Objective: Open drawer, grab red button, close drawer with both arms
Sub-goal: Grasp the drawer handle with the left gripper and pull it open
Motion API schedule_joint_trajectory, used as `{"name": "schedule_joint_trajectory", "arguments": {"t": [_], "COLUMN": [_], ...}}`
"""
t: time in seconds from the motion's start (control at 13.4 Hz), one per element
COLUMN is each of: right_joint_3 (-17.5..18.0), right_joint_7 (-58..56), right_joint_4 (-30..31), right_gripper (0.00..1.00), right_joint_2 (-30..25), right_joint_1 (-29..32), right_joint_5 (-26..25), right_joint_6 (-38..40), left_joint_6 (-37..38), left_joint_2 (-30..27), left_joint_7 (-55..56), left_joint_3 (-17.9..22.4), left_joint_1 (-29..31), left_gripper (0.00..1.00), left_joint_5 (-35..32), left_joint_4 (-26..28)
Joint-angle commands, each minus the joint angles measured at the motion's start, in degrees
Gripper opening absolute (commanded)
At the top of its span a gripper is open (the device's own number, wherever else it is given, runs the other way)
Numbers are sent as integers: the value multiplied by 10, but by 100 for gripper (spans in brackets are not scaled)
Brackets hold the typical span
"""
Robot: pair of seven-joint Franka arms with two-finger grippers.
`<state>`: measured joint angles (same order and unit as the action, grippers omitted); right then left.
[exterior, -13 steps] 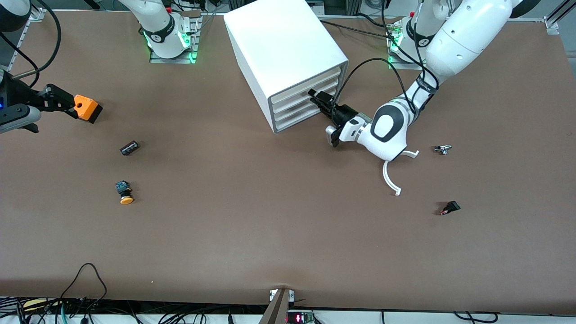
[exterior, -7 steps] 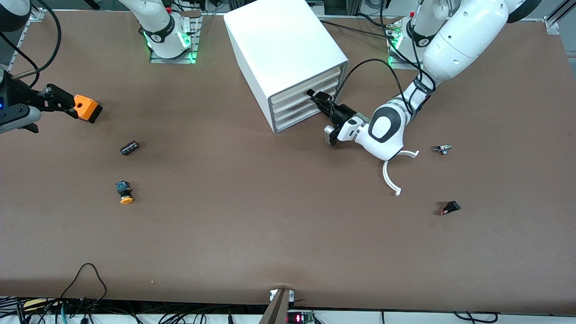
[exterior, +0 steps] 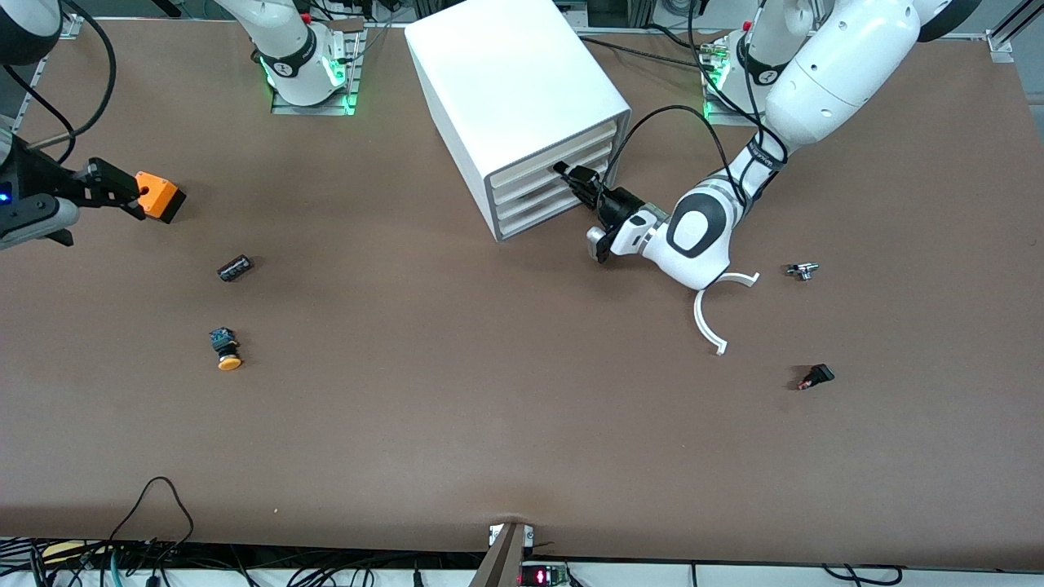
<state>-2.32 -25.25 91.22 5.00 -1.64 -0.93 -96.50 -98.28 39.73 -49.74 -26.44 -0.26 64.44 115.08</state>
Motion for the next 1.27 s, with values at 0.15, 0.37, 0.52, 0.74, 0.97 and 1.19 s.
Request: {"name": "schedule_joint_trajectory", "arguments": {"t": [0.15,0.37,0.52,0.74,0.97,1.19], "right_joint_3": [-1,1,1,2,3,6], "right_joint_7": [0,-1,-2,-6,-28,18], "right_joint_4": [-10,-9,-9,-9,-10,-10], "right_gripper": [100,100,100,100,100,99], "right_joint_2": [21,24,25,67,77,80], "right_joint_1": [1,-2,-19,-29,-30,-58], "right_joint_5": [28,28,28,28,29,40], "right_joint_6": [-11,-11,-11,-11,-11,-12], "left_joint_6": [-2,-23,-38,-65,-84,-99], "left_joint_2": [0,-1,-1,-1,-1,-2], "left_joint_7": [-4,-4,-4,-4,-4,-2], "left_joint_3": [2,4,4,4,5,5], "left_joint_1": [10,22,25,37,55,68], "left_gripper": [17,17,17,18,18,18], "left_joint_5": [29,51,61,75,86,88], "left_joint_4": [-3,-4,-4,-9,-14,-14]}}
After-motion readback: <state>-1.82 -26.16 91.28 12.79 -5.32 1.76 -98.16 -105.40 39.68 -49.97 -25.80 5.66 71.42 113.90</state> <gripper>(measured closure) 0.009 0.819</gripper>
